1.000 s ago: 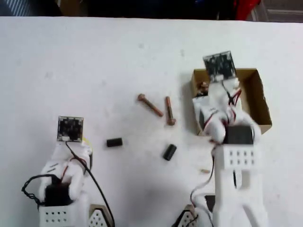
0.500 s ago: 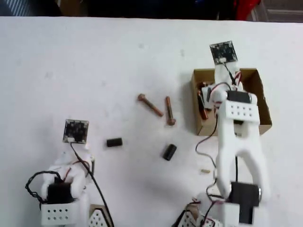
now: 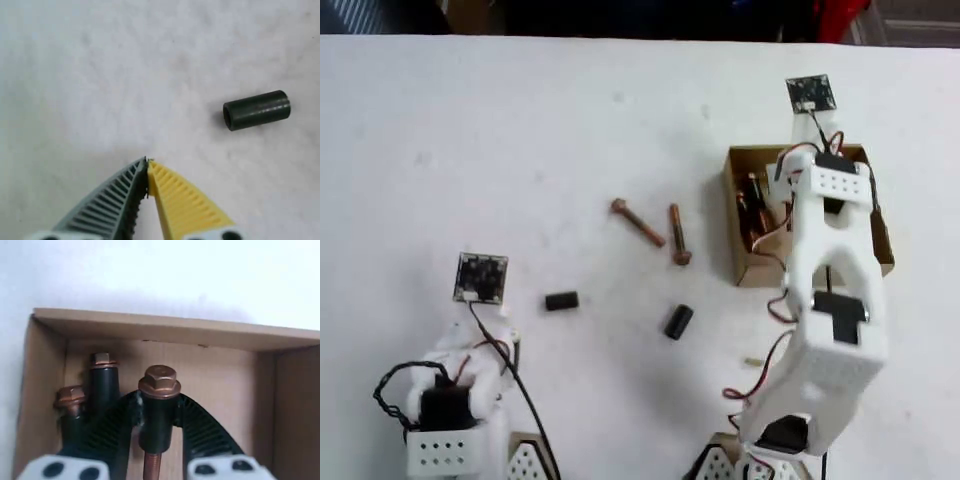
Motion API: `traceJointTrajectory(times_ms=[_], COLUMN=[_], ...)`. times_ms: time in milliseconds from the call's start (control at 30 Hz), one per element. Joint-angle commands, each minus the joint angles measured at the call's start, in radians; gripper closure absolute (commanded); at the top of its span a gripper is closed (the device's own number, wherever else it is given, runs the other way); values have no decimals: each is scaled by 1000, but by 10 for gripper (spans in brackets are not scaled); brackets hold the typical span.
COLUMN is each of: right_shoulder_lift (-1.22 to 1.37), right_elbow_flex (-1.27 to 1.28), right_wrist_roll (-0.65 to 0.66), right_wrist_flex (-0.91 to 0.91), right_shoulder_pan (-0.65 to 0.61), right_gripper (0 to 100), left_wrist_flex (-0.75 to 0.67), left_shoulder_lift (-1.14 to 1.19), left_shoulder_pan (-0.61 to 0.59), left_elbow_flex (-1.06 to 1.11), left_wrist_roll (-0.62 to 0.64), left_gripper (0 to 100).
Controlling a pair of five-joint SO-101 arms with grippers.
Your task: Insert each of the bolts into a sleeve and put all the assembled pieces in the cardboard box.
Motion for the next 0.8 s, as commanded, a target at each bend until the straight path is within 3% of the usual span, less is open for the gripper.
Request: traceJointTrajectory(times_ms=[0, 167, 400, 767], right_shoulder_lift=[61, 139, 142, -117], right_elbow_flex=[-124, -166, -167, -163], right_wrist_roll=[12, 8, -2, -9], right_wrist_flex=[-21, -21, -25, 120], right_shoulder_pan=[1, -16, -36, -56], right_gripper=[977, 961, 786, 841], left_wrist_flex=[5, 5, 5, 5], left_shoulder_lift=[-2, -2, -2, -2], left_shoulder_pan=[1, 1, 1, 1], left_elbow_flex=[0, 0, 0, 0], left_wrist_roll=[-11, -11, -11, -11], left_gripper=[977, 977, 977, 977])
